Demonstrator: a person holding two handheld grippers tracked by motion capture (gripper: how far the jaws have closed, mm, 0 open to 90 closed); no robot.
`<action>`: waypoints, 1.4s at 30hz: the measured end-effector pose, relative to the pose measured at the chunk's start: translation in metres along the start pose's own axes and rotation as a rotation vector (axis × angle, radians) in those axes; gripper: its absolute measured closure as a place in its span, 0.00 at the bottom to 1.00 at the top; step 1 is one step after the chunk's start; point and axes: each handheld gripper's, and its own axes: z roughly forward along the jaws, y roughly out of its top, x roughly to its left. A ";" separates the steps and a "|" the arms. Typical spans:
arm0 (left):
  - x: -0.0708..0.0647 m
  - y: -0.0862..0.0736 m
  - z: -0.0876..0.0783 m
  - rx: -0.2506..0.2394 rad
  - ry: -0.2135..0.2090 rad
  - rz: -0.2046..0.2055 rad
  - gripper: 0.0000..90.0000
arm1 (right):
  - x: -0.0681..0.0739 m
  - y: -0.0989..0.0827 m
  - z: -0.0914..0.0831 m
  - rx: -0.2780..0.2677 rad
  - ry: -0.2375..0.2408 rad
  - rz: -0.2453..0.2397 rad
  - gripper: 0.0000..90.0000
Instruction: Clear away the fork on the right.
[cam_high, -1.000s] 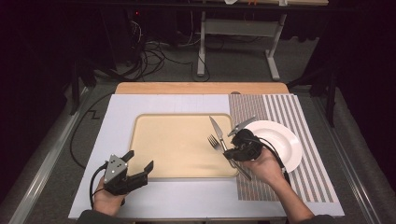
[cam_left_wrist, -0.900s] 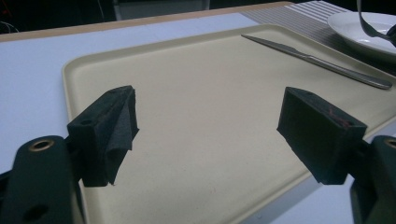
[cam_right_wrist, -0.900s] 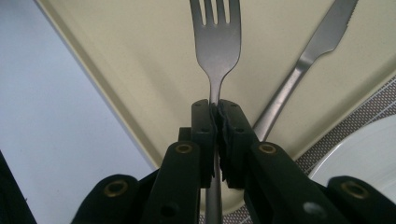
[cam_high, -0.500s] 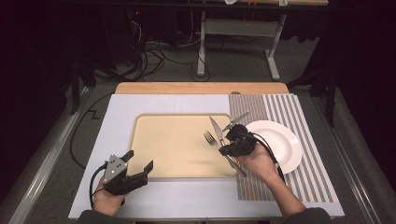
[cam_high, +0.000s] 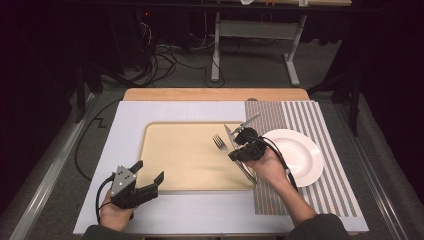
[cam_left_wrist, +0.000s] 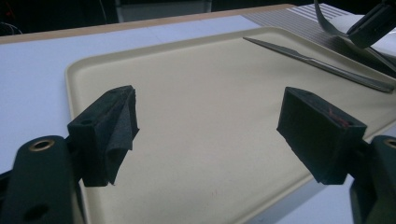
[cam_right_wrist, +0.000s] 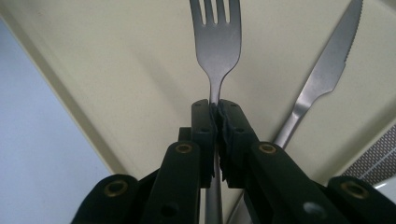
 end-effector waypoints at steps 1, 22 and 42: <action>0.000 0.001 0.000 -0.005 0.003 -0.005 0.23 | 0.000 0.002 0.001 0.002 -0.004 -0.008 0.96; 0.000 0.000 0.002 0.006 0.008 -0.017 0.24 | -0.009 0.022 0.042 0.065 0.001 0.050 0.95; 0.000 -0.001 0.002 0.012 0.005 -0.016 0.24 | -0.013 0.023 0.066 0.042 -0.069 0.053 0.95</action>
